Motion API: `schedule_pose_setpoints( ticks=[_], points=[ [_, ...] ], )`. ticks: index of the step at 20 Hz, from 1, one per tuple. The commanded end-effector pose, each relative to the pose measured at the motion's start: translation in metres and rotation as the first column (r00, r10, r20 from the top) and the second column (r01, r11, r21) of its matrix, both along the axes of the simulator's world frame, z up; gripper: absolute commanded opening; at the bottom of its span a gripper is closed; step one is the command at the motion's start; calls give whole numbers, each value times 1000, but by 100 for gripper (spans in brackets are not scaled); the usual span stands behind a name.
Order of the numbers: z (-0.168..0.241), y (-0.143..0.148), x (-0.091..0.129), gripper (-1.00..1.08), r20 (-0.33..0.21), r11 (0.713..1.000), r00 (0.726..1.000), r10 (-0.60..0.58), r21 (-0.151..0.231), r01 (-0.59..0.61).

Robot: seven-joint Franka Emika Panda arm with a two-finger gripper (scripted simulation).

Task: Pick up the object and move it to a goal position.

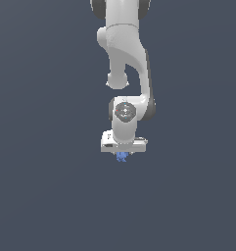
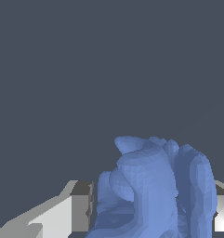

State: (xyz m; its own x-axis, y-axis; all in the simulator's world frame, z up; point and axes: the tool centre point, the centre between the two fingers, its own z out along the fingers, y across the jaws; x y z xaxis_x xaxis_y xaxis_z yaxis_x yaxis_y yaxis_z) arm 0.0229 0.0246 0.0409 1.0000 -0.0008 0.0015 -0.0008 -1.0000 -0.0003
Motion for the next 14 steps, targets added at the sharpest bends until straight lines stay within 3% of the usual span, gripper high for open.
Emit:
schedule_pose_setpoints(
  ticks=[1, 7, 14],
  points=[
    [-1, 0, 0, -100, -1, 1000, 1000, 0, 0, 0],
    [3, -6, 3, -100, 0, 1000, 1000, 0, 0, 0],
    [24, -37, 20, -100, 0, 1000, 1000, 0, 0, 0]
  ],
)
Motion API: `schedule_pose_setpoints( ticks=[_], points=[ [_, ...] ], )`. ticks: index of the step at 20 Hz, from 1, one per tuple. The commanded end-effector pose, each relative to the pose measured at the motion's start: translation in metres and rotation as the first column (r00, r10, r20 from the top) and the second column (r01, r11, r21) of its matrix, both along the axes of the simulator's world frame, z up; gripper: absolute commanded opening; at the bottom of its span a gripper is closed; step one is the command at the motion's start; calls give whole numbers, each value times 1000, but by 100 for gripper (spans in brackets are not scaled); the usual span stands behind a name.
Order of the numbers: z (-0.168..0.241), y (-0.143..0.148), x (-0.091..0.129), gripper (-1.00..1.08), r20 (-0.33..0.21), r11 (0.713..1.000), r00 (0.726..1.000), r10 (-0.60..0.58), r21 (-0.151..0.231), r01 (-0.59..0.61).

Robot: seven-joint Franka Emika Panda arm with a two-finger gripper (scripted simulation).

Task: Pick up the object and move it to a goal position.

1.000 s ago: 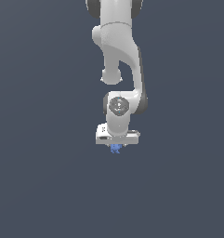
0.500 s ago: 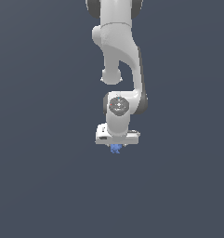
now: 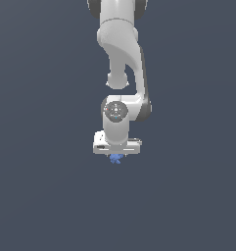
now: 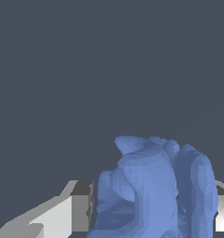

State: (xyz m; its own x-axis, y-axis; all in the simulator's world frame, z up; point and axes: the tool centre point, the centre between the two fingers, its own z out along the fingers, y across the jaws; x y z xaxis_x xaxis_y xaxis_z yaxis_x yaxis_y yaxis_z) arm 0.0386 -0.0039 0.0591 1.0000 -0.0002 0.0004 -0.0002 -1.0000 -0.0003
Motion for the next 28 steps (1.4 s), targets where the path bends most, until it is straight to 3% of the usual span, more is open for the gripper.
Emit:
schedule_pose_setpoints(
  ticks=[1, 15, 28],
  points=[
    [10, -15, 8, -100, 1, 1000, 1000, -1, 0, 1],
    [69, -106, 62, -100, 0, 1000, 1000, 0, 0, 0],
    [86, -133, 80, -100, 0, 1000, 1000, -1, 0, 1]
  ],
)
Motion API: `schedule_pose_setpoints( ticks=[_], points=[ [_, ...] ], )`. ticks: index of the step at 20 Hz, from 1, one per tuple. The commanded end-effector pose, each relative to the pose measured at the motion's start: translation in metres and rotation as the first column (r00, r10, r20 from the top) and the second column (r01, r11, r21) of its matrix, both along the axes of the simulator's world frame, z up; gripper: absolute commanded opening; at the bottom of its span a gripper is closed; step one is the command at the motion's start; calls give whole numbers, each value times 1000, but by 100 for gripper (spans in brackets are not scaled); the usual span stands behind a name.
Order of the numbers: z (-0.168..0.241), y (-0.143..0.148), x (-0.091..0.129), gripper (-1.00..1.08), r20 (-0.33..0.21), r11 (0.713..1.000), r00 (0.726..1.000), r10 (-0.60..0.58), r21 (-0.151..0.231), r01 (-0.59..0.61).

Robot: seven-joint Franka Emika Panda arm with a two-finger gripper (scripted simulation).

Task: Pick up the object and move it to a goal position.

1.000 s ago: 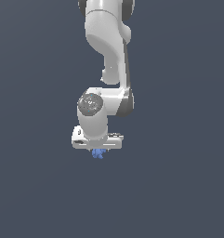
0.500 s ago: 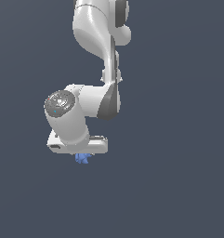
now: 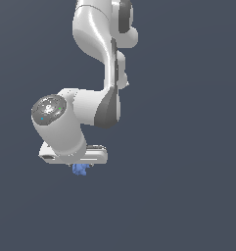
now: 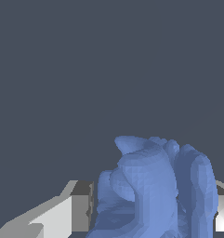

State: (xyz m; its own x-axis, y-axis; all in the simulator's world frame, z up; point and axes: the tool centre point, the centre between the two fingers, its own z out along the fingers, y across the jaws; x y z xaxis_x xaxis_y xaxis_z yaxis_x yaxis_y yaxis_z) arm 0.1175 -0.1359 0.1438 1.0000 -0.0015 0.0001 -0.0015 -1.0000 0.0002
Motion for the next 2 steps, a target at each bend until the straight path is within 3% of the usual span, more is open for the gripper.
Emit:
schedule_pose_setpoints(
  ticks=[1, 2],
  points=[
    [1, -1, 1, -100, 0, 1000, 1000, 1, 0, -1],
    [1, -1, 1, -100, 0, 1000, 1000, 1, 0, -1]
  ],
)
